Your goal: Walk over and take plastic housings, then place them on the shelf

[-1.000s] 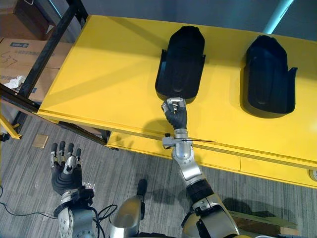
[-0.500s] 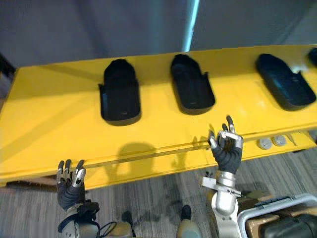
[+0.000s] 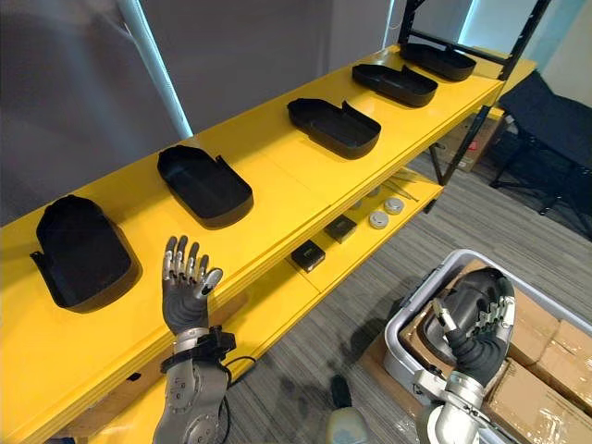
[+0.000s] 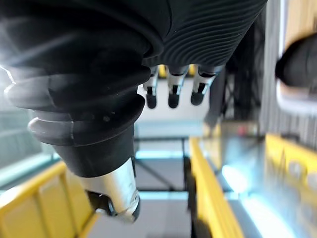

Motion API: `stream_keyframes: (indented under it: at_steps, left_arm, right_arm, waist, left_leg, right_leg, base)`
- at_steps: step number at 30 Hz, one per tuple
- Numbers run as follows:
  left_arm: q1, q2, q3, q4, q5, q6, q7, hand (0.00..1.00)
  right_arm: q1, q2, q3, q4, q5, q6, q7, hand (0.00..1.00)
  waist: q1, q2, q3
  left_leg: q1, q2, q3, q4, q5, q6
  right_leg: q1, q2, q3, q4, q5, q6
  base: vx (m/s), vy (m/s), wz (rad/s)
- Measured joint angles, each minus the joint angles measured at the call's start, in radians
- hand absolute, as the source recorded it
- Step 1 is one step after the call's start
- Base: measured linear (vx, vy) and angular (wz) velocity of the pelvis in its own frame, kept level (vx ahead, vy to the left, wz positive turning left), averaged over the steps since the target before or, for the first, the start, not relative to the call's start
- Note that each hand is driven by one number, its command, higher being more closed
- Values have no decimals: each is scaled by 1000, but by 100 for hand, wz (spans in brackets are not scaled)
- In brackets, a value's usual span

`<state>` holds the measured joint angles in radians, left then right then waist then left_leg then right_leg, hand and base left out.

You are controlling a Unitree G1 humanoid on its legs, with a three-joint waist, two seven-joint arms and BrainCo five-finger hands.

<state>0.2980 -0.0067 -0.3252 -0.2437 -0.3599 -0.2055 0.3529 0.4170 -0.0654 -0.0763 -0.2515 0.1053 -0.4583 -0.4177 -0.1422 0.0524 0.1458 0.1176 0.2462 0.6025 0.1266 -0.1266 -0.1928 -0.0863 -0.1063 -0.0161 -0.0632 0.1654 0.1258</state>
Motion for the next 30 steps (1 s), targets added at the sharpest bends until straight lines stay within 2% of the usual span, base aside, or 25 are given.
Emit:
stream_keyframes:
  at_steps: [1,4,5,6,7,9,10,11,12,13,14,15,16,17,21,24,25,26,27,28,29,30]
  left_arm:
    - [25,16,-17,34,-20,59,-128,0]
    - [38,52,-75,73,-23,113,-261,0]
    - [45,66,-113,92,-23,121,-313,0]
    - [48,72,-131,92,-28,121,-330,0]
    - [48,75,-136,92,-31,121,-335,0]
    - [49,76,-99,90,-35,115,-323,0]
    - [52,76,-49,80,-34,101,-295,0]
    - [57,75,-25,69,-34,93,-277,0]
    - [71,77,38,34,-34,65,-235,0]
    - [80,77,66,19,-32,55,-221,0]
    - [87,75,96,5,-24,19,-206,0]
    - [78,81,114,-10,-18,-7,-203,0]
    - [71,83,119,-22,-14,-19,-204,0]
    - [56,78,116,-41,-14,-43,-209,0]
    - [34,72,91,-54,-16,-49,-208,0]
    - [43,70,110,-61,-14,-46,-159,0]
    - [44,69,126,-63,-17,-46,-157,0]
    - [43,67,161,-64,-31,-43,-157,0]
    - [49,62,194,-68,-49,-40,-158,0]
    - [57,61,206,-70,-65,-40,-159,0]
    - [73,62,224,-70,-75,-36,-160,0]
    - [92,62,234,-70,-85,-32,-166,0]
  right_arm:
    - [-52,-10,14,19,-1,0,-9,0]
    - [-118,-16,14,36,0,0,-21,0]
    - [-141,-16,15,38,0,1,-23,0]
    - [-146,-16,20,40,-1,3,-24,0]
    - [-146,-16,22,43,0,5,-24,0]
    - [-146,-19,37,71,0,29,-22,0]
    - [-148,-21,61,90,0,36,-13,0]
    - [-156,-25,71,98,1,36,-1,0]
    - [-174,-51,90,124,7,40,29,0]
    - [-178,-63,96,136,12,43,42,0]
    - [-179,-81,105,146,25,45,56,0]
    - [-161,-81,107,146,31,45,56,0]
    - [-153,-80,107,146,37,45,51,0]
    - [-128,-77,108,146,51,45,48,0]
    - [-36,-32,138,126,49,40,57,0]
    - [-1,-20,140,108,87,12,132,0]
    - [2,-15,142,108,98,1,142,0]
    - [-6,-12,153,108,115,-4,157,0]
    - [-17,-13,169,107,115,-7,158,0]
    - [-22,-13,177,107,115,-7,158,0]
    - [-36,-12,191,107,116,-7,157,0]
    - [-58,-11,208,110,115,-7,154,0]
  waist:
    - [9,6,-1]
    - [23,3,1]
    - [23,2,1]
    - [23,2,2]
    - [23,2,2]
    - [33,0,3]
    - [55,-10,10]
    - [71,-13,19]
    - [106,14,32]
    - [113,24,31]
    - [117,31,35]
    - [100,20,39]
    - [96,16,44]
    - [98,-7,60]
    - [101,-37,80]
    - [103,-34,82]
    - [102,-26,88]
    - [113,-30,89]
    - [131,-19,92]
    - [137,-13,93]
    - [151,-6,90]
    - [160,-6,88]
  left_leg:
    - [1,-3,-20,-21,12,2]
    - [2,-11,-41,-35,18,4]
    - [2,-26,-53,-52,25,12]
    - [-1,-34,-64,-54,25,13]
    - [-2,-38,-74,-53,25,16]
    - [-11,-57,-192,-22,1,59]
    - [-34,-69,-302,36,-56,129]
    - [-40,-87,-388,68,-114,153]
    - [-53,-132,-564,148,-208,160]
    - [-55,-137,-614,165,-238,143]
    - [-63,-152,-639,200,-277,129]
    - [-88,-173,-638,230,-286,142]
    - [-86,-183,-630,237,-285,141]
    - [-89,-195,-610,260,-293,145]
    - [-75,-204,-585,348,-327,154]
    - [-52,-173,-479,358,-333,182]
    - [-51,-164,-461,351,-335,185]
    - [-51,-139,-421,351,-335,185]
    - [-49,-101,-393,355,-330,176]
    - [-49,-81,-389,359,-328,172]
    - [-50,-45,-381,366,-323,163]
    - [-53,-15,-373,374,-321,159]
  right_leg:
    - [8,-1,-18,0,0,-1]
    - [20,-8,-40,-9,0,0]
    - [24,-20,-54,-13,-1,1]
    - [24,-26,-57,-15,-2,5]
    - [26,-29,-58,-15,-3,7]
    - [27,-31,-25,-16,-4,8]
    - [16,-27,28,-16,-8,0]
    - [9,-22,63,-16,-8,2]
    - [-10,17,159,-12,-5,2]
    - [-23,32,188,-5,-4,1]
    - [-42,44,230,7,-3,2]
    - [-58,33,263,17,-3,2]
    - [-66,27,272,33,-2,0]
    - [-89,25,298,67,6,11]
    - [-93,43,317,114,24,35]
    - [-93,60,215,60,147,-46]
    - [-100,59,176,80,122,-73]
    - [-142,56,88,213,13,-118]
    - [-171,41,25,361,-72,-134]
    - [-176,23,-2,424,-107,-135]
    - [-175,-18,-18,513,-156,-137]
    - [-174,-66,-16,568,-166,-146]
  base:
    - [76,-5,38]
    - [29,9,26]
    - [12,28,34]
    - [7,27,25]
    - [-18,25,4]
    - [-39,26,-35]
    - [-70,45,-86]
    - [-135,116,-170]
    - [-125,133,-162]
    - [-171,183,-181]
    - [-144,207,-86]
    - [-124,221,-56]
    - [-83,223,-27]
    - [-50,161,-32]
    - [-28,157,-61]
    - [-77,58,-91]
    - [-118,1,-67]
    - [-126,-34,-64]
    - [-117,-62,-61]
    - [-62,-85,-45]
    - [-14,-115,-41]
    - [15,-127,-39]
